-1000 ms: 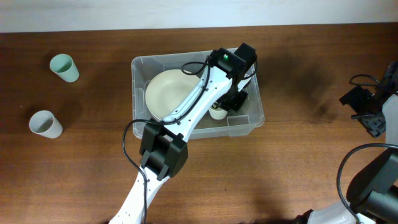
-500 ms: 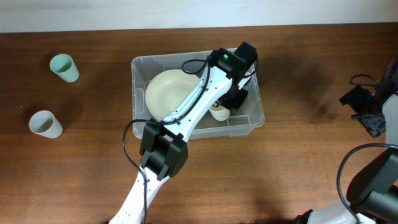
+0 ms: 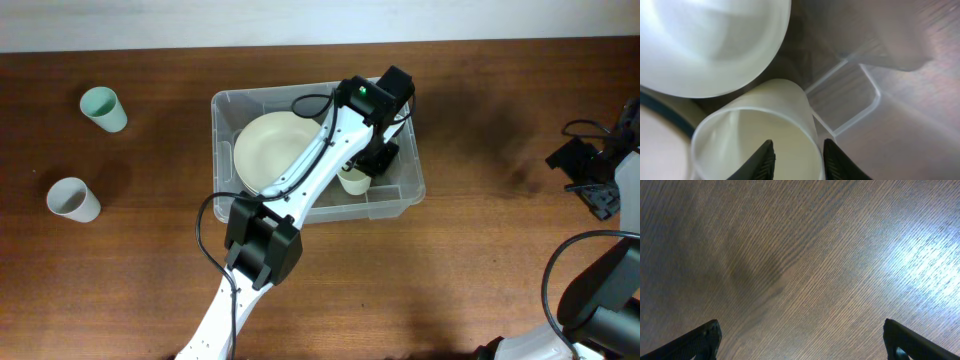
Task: Pack container
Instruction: 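Open the left gripper and release the cream cup in the bin, then withdraw the left gripper from the bin to the grey cup, then grasp the rim of the grey cup with the left gripper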
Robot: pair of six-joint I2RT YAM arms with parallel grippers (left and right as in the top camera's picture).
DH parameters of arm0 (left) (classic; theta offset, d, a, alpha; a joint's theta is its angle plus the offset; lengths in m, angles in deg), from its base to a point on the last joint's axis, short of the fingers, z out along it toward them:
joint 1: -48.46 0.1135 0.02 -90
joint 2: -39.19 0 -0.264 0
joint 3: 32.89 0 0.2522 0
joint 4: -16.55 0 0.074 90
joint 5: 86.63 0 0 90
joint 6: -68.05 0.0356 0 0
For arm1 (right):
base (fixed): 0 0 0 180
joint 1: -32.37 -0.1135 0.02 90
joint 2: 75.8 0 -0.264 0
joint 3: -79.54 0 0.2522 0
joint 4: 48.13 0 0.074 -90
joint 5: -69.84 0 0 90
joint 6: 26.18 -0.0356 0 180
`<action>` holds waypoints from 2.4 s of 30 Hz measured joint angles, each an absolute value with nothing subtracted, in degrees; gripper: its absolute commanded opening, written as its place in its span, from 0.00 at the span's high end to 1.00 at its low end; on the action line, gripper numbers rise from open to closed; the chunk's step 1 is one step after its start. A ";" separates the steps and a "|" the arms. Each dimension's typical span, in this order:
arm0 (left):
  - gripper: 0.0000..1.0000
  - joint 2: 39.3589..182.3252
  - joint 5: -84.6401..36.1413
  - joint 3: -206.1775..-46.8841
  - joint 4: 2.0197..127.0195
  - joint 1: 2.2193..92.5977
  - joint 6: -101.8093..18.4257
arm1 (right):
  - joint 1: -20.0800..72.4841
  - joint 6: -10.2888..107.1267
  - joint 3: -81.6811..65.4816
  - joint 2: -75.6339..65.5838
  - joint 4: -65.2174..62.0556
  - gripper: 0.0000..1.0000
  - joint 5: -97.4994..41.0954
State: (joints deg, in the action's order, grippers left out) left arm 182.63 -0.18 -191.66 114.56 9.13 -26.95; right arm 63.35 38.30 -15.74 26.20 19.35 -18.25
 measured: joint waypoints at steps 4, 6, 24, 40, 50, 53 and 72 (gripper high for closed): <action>0.20 182.70 -0.10 -199.10 117.21 9.13 -25.90 | 63.35 38.32 -15.74 26.20 19.35 0.01 -18.27; 0.01 182.76 0.21 -202.88 118.91 9.13 -25.79 | 63.35 38.32 -15.74 26.20 19.37 0.01 -18.27; 0.01 179.75 14.90 -225.50 126.76 29.56 -38.12 | 63.35 38.28 -15.74 26.20 19.35 0.01 -18.27; 0.01 179.24 3.38 -210.51 126.87 63.66 -38.88 | 63.35 38.32 -15.74 26.20 19.37 0.01 -18.27; 0.01 179.24 7.95 -199.69 126.93 69.19 -40.70 | 63.35 38.32 -15.74 26.20 19.35 0.01 -18.25; 0.01 179.24 8.80 -198.29 126.95 71.33 -40.89 | 63.35 38.30 -15.74 26.20 19.35 0.01 -18.25; 0.01 179.22 9.65 -179.99 118.80 73.12 -42.60 | 63.35 38.28 -15.74 26.20 19.35 0.01 -18.27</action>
State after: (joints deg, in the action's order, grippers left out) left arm 179.22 9.65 -179.99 118.80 73.12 -42.60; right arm 63.35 38.28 -15.74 26.20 19.35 -18.27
